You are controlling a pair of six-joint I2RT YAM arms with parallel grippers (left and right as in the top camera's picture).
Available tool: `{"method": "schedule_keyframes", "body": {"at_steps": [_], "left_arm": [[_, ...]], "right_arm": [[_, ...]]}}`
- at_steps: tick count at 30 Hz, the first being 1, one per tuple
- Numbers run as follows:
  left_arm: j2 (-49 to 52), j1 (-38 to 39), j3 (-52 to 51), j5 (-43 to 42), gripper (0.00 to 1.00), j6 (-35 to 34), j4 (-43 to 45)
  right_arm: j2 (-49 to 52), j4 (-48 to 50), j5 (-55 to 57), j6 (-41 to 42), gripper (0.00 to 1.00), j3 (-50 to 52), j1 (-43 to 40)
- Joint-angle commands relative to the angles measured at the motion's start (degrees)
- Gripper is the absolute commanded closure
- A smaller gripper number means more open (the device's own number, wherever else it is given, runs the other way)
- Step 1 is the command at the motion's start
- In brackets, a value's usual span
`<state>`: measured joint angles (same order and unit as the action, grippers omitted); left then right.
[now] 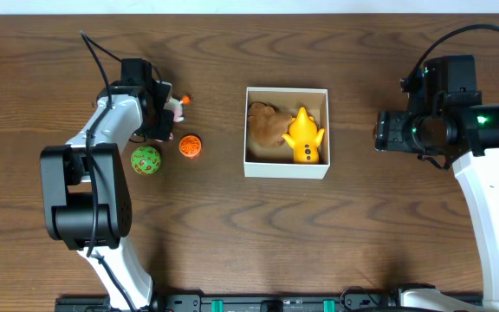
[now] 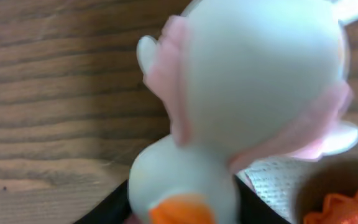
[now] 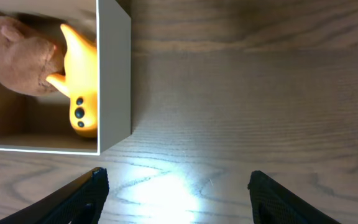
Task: Pack container
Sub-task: 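Lower the left gripper onto the pink-and-white duck and grasp it, then carry the duck right and release it into the box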
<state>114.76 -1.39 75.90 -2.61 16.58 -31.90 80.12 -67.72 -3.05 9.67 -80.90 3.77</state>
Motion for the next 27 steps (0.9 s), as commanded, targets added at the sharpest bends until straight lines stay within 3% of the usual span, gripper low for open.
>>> {"method": "schedule_keyframes", "body": {"at_steps": [1, 6, 14, 21, 27], "left_arm": [[-0.26, 0.13, 0.96, 0.07, 0.69, 0.48, -1.25], [-6.86, 0.2, 1.66, 0.26, 0.7, -2.34, -2.64], [-26.69, 2.89, 3.21, -1.16, 0.68, -2.69, -7.69], [-39.17, 12.9, 3.19, -8.98, 0.69, -2.71, -12.17], [-38.32, 23.63, 2.23, -8.96, 0.8, 1.49, -12.96]], "right_arm": [[0.15, -0.26, 0.24, 0.52, 0.25, 0.35, -0.39], [0.15, -0.55, 0.26, 0.5, 0.26, 0.35, -0.39], [0.13, -1.36, 0.24, -0.79, 0.25, 0.35, -0.39], [0.13, -1.31, 0.24, -0.72, 0.25, 0.35, -0.39], [0.13, -1.75, 0.24, -0.72, 0.25, 0.35, -0.39]]}}
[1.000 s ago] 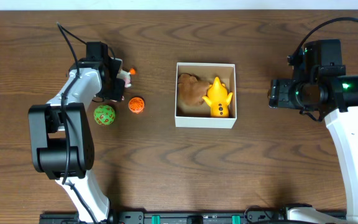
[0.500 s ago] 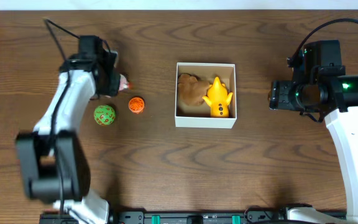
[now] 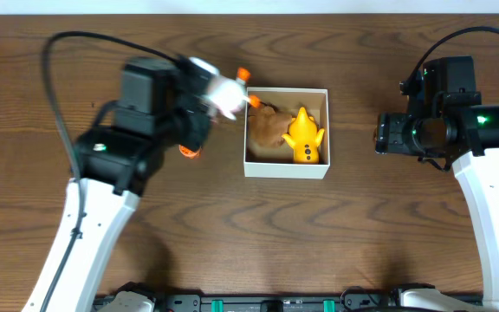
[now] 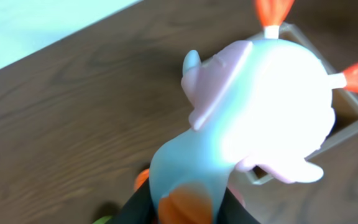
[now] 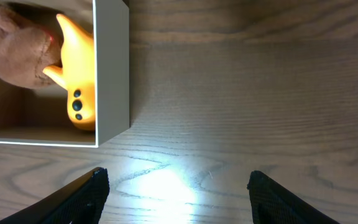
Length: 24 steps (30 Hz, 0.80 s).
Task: Pack container
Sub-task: 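Carry the duck right and release it into the box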
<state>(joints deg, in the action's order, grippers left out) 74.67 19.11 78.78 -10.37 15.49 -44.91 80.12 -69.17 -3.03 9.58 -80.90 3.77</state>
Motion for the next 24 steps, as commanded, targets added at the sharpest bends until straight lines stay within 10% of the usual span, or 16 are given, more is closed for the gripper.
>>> {"method": "schedule_keyframes", "body": {"at_steps": [1, 9, 24], "left_arm": [[2.73, 4.7, -0.87, -1.2, 0.81, 3.76, 0.02], [14.47, 10.86, -0.96, -0.96, 0.91, 11.93, 1.64], [29.07, 12.0, -0.96, -1.01, 0.83, 6.71, 4.92]], "right_arm": [[0.13, -0.5, 0.22, -0.63, 0.25, 0.35, -0.39], [0.13, -1.07, 0.2, -0.63, 0.25, 0.35, -0.39], [0.13, -2.19, 0.24, -1.09, 0.25, 0.35, -0.39]]}}
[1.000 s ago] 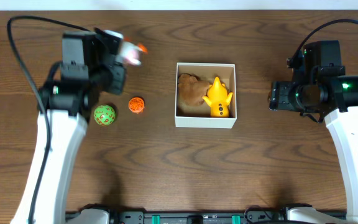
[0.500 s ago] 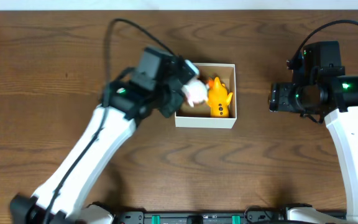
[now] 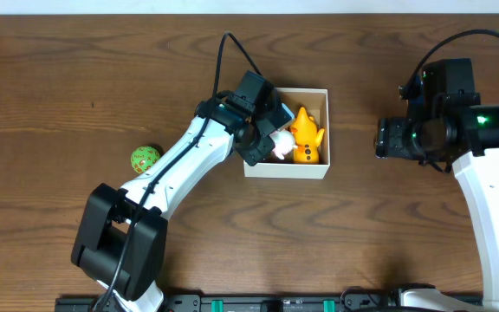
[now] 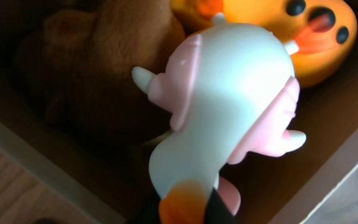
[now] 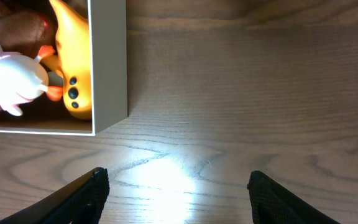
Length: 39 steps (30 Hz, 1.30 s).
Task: Pack container
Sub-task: 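Carry the duck right and release it into the box, then move the left gripper back and grasp the green numbered ball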
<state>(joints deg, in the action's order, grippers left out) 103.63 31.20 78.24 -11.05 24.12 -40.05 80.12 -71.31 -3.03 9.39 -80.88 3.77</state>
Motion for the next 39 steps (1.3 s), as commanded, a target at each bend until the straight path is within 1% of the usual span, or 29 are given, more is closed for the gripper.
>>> {"method": "schedule_keyframes", "body": {"at_steps": [1, 4, 7, 12, 17, 19, 23, 25, 28, 30, 32, 35, 37, 39], "left_arm": [[0.11, -0.11, -0.42, -0.33, 0.78, -2.1, 0.07], [0.11, 0.04, -0.42, -0.52, 0.72, -3.56, 0.11], [0.11, 0.83, -0.42, -2.97, 0.72, -3.65, 0.02], [0.11, 1.99, -0.46, -3.02, 0.71, -3.65, 0.0], [0.11, 1.99, -0.76, -3.02, 0.61, -3.65, -1.53], [0.09, 1.99, -0.76, -2.56, 0.53, -3.63, -2.16], [-1.6, 1.99, 0.17, 0.5, 0.46, -3.65, -2.32], [-3.06, 1.99, 1.31, 1.25, 0.38, -3.65, -2.29], [-6.03, 1.99, 2.99, 1.51, 0.29, -3.65, -2.21], [-8.22, 1.99, 3.69, 1.51, 0.19, -3.65, -1.92], [-10.45, 1.99, 4.22, 1.57, 0.17, -3.65, -1.86], [-14.05, 1.97, 4.31, 1.81, 0.16, -3.67, -2.19], [-16.5, 1.97, 4.31, 4.61, 0.16, -4.55, -3.34], [-18.75, 1.75, 4.31, 9.42, 0.16, -6.51, -6.1]], "right_arm": [[0.13, -0.04, 0.24, -0.9, 0.25, 0.33, -0.39], [0.13, -0.09, 0.24, -0.9, 0.25, 0.33, -0.39], [0.13, -0.07, 0.26, -0.9, 0.25, 0.33, -0.39], [0.13, -0.11, 0.24, -0.9, 0.25, 0.33, -0.39], [0.13, -0.13, 0.24, -1.31, 0.25, 0.33, -0.39], [0.13, -0.13, 0.26, -1.33, 0.25, 0.33, -0.39], [0.13, -0.13, 0.24, -1.62, 0.24, 0.33, -0.39], [0.13, -0.15, 0.46, -1.75, 0.24, 0.33, -0.39], [0.13, -0.13, 0.66, -1.75, 0.24, 0.33, -0.39], [0.13, -0.13, 0.66, -1.75, 0.24, 0.33, -0.39], [0.13, -0.11, 0.66, -1.73, 0.24, 0.33, -0.39], [0.13, -0.11, 0.66, -1.73, 0.24, 0.33, -0.39], [0.13, -0.11, 0.66, -1.73, 0.24, 0.33, -0.39], [0.13, -0.13, 0.66, -1.73, 0.24, 0.33, -0.39]]}}
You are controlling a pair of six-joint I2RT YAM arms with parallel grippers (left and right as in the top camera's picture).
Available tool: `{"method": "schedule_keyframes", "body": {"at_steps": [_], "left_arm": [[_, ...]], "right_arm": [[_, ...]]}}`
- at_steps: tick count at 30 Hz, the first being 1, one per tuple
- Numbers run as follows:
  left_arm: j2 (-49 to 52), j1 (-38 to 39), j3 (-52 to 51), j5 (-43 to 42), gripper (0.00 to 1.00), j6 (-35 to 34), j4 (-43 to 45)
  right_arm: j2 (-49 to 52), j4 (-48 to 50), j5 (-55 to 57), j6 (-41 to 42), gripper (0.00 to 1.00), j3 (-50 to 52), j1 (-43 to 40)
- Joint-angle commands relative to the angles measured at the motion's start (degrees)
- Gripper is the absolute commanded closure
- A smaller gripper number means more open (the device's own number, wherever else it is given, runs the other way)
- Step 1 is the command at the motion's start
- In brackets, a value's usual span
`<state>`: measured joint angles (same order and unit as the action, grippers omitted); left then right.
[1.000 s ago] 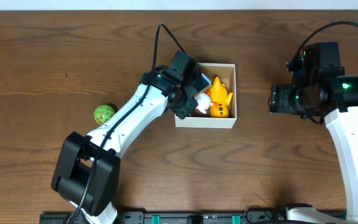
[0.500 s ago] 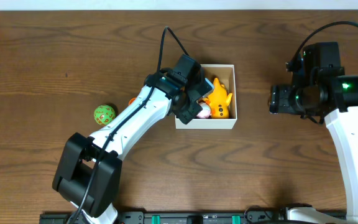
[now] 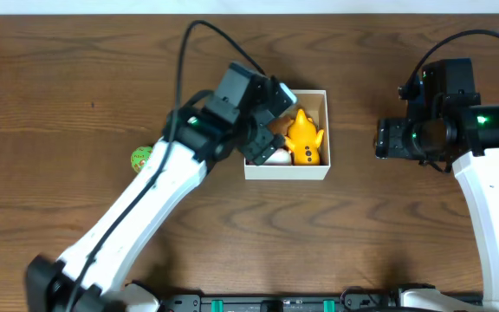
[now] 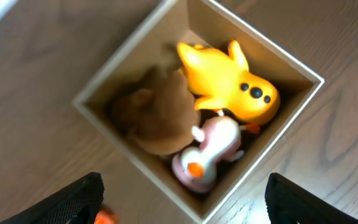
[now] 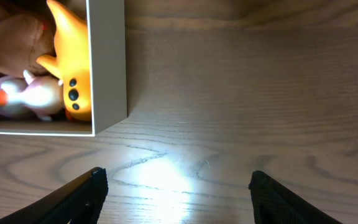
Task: Pack container
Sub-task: 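Move the left gripper back and grasp the green numbered ball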
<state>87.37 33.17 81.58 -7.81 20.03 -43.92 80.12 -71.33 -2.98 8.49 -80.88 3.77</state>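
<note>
The white box (image 3: 286, 170) stands mid-table. In it lie a brown plush (image 4: 157, 115), a yellow toy (image 4: 229, 87) and a pink-and-white toy (image 4: 207, 152), which rests at the near-left corner beside the yellow one. My left gripper (image 4: 185, 202) hangs open above the box, its fingers (image 4: 73, 199) wide apart and holding nothing. To the right of the box my right gripper (image 5: 176, 199) is open over bare wood. The right wrist view shows the box wall (image 5: 107, 62) and the pink-and-white toy (image 5: 23, 94) inside.
A green ball (image 3: 142, 159) lies left of the box, partly under my left arm. An orange ball (image 4: 106, 216) shows at the lower edge of the left wrist view, hidden in the overhead view. Brown wood surrounds the box.
My left gripper was shut on the pink-and-white toy low inside the box. Now it is open and higher, and the toy lies in the box. The right arm has not moved.
My left gripper was shut on the pink-and-white toy at the table's left, near the two balls. Then it held the toy in the air by the box's left edge, then low inside the box. Now the toy lies there, let go.
</note>
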Motion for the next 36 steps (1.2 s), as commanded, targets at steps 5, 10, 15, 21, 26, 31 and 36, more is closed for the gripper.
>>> {"method": "schedule_keyframes", "body": {"at_steps": [5, 10, 15, 21, 26, 31, 36], "left_arm": [[-4.33, -5.11, 0.87, 14.14, 0.16, -10.1, -13.53], [-2.45, -17.4, -1.81, 14.08, 0.16, -24.3, -18.21], [1.97, -29.38, -3.65, 12.48, 0.16, -29.77, -18.56], [9.64, -34.99, -3.65, 9.97, 0.16, -29.53, -17.64], [15.04, -35.23, -3.65, 9.97, 0.16, -29.51, -15.1], [18.91, -35.26, -3.65, 9.97, 0.16, -27.58, -13.31], [21.73, -35.26, -3.65, 9.99, 0.18, -27.52, -12.15]], "right_arm": [[0.13, -0.11, 0.59, -0.83, 0.23, 0.33, -0.39], [0.13, -0.13, 0.59, -0.83, 0.21, 0.33, -0.39], [0.13, -0.44, 0.59, -0.83, 0.21, 0.33, -0.39], [0.13, -0.5, 0.59, -0.83, 0.2, 0.33, -0.39], [0.13, -0.5, 0.59, -0.83, 0.2, 0.33, -0.39], [0.13, -0.63, 0.59, -0.83, 0.2, 0.33, -0.39], [0.13, -0.66, 0.61, -0.83, 0.21, 0.33, -0.39]]}}
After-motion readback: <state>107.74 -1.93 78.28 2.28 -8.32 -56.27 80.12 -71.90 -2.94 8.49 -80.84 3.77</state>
